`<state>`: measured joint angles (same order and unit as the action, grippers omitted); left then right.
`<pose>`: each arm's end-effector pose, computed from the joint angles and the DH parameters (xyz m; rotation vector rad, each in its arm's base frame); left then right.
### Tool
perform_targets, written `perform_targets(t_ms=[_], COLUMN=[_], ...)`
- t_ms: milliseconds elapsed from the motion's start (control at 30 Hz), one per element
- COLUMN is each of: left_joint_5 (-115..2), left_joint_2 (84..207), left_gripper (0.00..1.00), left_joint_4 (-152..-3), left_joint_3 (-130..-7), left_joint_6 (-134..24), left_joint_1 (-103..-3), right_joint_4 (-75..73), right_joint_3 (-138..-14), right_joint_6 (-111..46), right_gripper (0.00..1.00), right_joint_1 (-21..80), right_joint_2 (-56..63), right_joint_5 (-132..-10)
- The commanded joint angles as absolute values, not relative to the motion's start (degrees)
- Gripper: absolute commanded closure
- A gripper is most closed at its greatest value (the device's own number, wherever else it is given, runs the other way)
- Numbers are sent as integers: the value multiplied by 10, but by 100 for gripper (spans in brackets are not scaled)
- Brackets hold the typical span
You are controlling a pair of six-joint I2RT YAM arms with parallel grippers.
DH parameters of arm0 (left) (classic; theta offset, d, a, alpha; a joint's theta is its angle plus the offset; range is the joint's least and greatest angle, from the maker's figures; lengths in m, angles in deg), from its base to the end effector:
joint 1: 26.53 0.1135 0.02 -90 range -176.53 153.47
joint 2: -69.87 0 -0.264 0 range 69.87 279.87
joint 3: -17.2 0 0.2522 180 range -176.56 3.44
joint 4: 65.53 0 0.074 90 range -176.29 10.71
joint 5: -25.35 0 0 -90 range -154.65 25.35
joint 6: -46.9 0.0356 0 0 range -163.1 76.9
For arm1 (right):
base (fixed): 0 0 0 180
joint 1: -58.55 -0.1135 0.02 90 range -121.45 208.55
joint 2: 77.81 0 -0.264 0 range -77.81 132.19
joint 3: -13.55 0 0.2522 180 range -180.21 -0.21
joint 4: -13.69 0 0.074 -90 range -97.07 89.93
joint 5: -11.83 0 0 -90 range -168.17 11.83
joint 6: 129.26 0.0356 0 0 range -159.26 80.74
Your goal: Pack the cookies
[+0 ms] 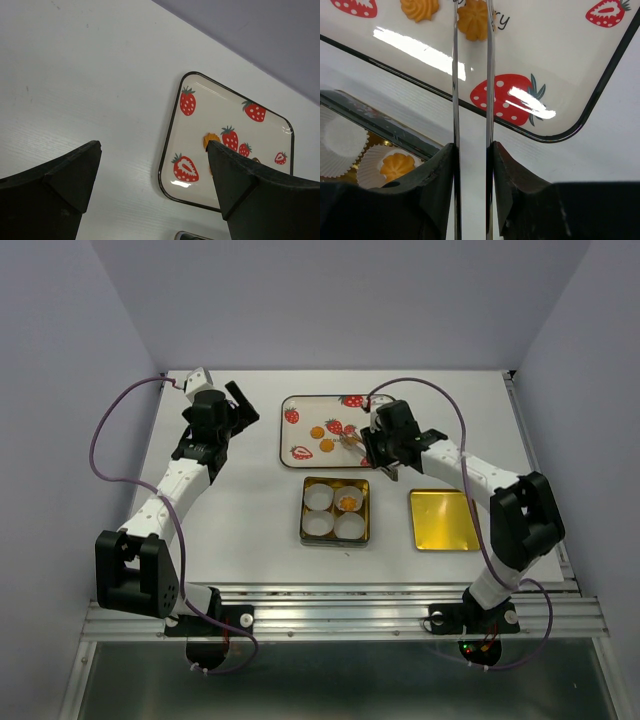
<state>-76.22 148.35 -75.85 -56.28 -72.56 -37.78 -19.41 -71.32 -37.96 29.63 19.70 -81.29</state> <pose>0.3187 -0.0561 0.3214 -0.4312 1.7929 -0.3132 0.3310 0.1806 0.2416 -0.5415 2.3132 0.1894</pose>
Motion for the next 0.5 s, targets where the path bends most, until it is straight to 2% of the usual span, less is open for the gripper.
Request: perform_targets(t_ms=[0, 167, 467], left_joint_5=[-765, -761, -749], left_joint_2=[1477, 1475, 1474], left_gripper=[1, 1, 1], left_joint_4=[-742, -737, -734], left_joint_3=[-573, -569, -568], left_joint_6=[-728, -727, -727], left_joint_1=[-381, -381, -381], right_joint_4=[-175, -162, -171], right_joint_3=[-742, -713, -638], right_joint_6=[-378, -385, -435], right_gripper=[73, 74, 73], right_joint_1=[299, 299, 278], right_joint_2=[146, 104, 2], right_joint_5=[-821, -787, -651])
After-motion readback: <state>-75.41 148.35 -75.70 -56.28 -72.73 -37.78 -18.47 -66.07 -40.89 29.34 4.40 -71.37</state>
